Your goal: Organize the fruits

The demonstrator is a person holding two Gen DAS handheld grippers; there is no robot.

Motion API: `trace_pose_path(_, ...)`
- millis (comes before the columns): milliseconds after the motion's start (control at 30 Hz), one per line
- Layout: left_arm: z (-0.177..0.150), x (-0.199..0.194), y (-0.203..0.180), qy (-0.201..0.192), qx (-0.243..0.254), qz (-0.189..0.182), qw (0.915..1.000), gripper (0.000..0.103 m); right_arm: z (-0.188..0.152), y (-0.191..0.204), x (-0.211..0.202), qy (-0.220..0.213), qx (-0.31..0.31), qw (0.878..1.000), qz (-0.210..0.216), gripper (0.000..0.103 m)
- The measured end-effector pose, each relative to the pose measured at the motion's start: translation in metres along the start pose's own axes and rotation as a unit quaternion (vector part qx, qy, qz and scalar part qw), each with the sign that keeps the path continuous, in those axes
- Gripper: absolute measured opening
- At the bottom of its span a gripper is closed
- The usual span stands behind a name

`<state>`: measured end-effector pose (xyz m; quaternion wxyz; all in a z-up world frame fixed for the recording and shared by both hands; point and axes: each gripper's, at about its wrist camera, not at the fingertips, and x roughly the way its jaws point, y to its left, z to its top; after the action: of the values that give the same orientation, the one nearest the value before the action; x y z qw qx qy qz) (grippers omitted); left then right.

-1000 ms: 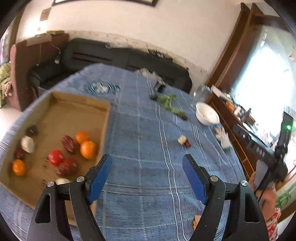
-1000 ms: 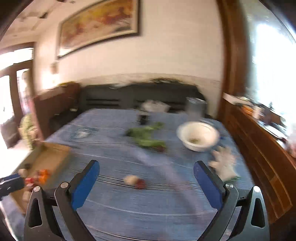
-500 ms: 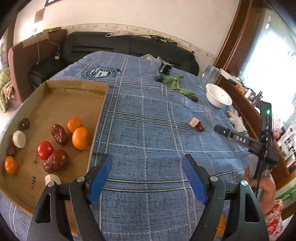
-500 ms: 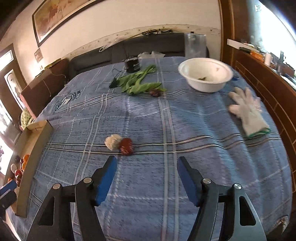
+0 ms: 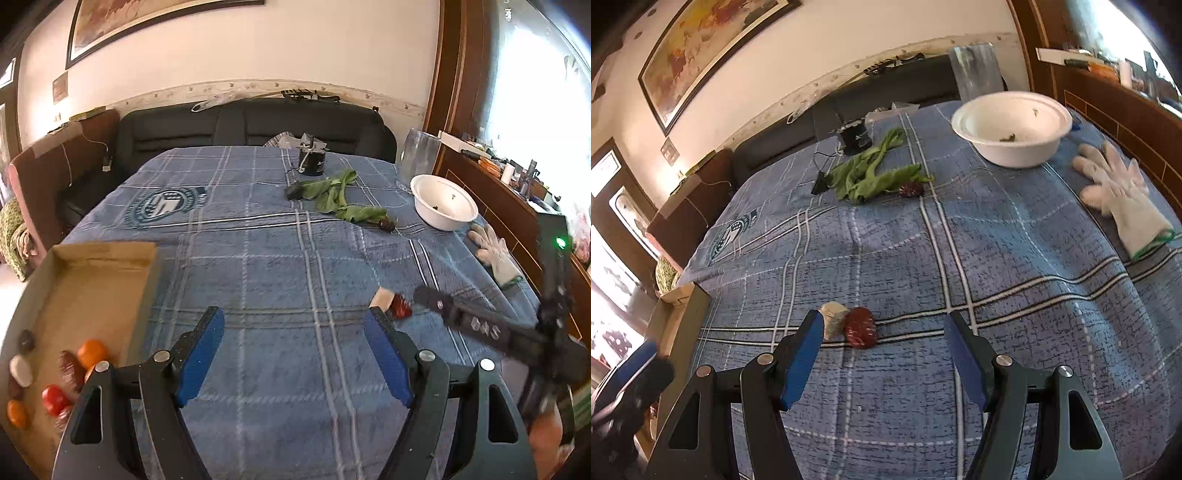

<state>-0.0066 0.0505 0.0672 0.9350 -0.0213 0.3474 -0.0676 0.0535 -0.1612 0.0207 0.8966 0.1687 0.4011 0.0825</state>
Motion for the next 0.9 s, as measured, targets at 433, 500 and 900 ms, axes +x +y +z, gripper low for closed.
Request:
trace_pose_path(433,-0.021,0.024,-0.002,0.025,0.017,-0.007,0.9995,0.077,-0.003,-0.009,0.009,0.004,0.010,1.000,-0.006,0.075)
trace_pose_path(500,-0.023,0.024,-0.005,0.026,0.021,-0.006,0.9994,0.077,-0.003,-0.012,0.008,0.003,0.018,1.000,-0.001,0.077)
trace_pose_path(900,-0.028,0.032,-0.005,0.047,0.020,-0.009,0.9986,0.077,-0.004,-0.017,0.007,0.009,0.031,0.999,0.009,0.081)
